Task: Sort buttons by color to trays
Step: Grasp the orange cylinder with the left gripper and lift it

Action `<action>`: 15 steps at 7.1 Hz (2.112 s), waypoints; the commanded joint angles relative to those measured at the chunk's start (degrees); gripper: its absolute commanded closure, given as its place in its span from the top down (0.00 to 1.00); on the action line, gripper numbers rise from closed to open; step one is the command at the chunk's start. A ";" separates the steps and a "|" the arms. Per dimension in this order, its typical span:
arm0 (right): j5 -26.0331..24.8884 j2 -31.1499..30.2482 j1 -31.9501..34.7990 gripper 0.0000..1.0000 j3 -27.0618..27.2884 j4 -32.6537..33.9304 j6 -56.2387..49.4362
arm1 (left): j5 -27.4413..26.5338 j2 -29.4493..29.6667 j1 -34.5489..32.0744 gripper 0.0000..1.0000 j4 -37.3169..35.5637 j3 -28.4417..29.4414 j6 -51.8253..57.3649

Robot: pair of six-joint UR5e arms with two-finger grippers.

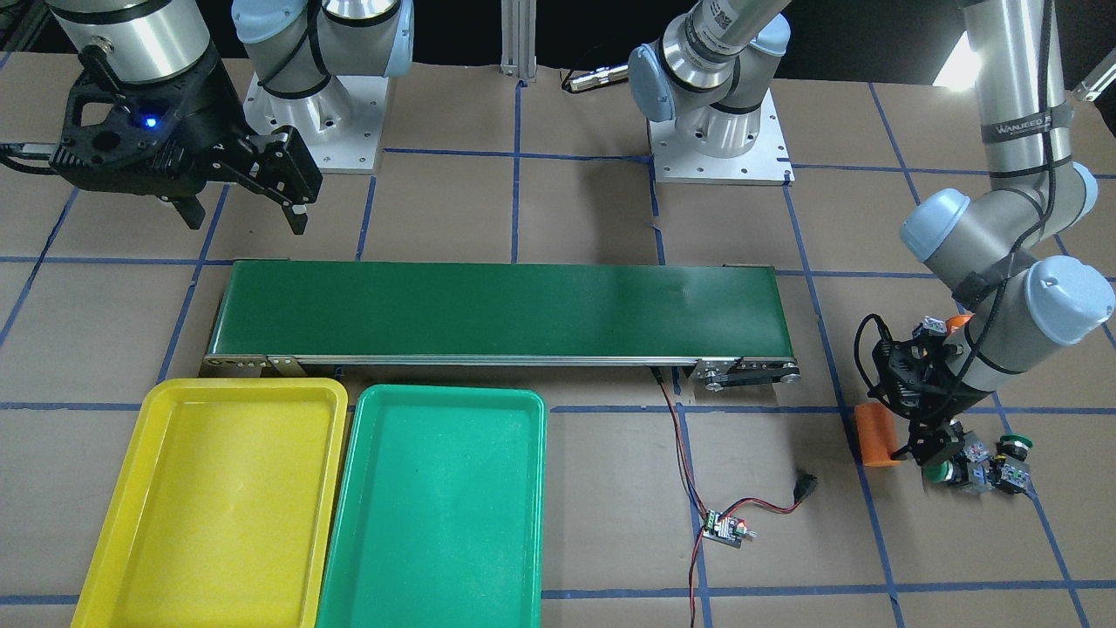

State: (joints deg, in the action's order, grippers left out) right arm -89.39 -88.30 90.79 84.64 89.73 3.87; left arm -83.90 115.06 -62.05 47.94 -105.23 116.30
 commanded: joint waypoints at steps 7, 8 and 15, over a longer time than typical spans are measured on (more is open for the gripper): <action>0.00 -0.03 0.00 1.00 0.00 0.00 -0.09 | 1.37 1.21 0.00 1.00 -0.39 1.07 -0.28; 0.00 0.06 -0.09 1.00 0.00 0.00 -0.09 | 2.67 2.35 0.00 1.00 -0.30 1.25 -0.63; 0.00 0.06 -0.09 1.00 0.00 0.00 -0.09 | 1.63 -2.01 -0.79 0.01 2.49 0.30 -10.51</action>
State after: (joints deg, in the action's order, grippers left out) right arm -89.38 -88.24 90.71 84.64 89.74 3.78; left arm -82.08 115.47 -62.26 48.79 -104.41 111.05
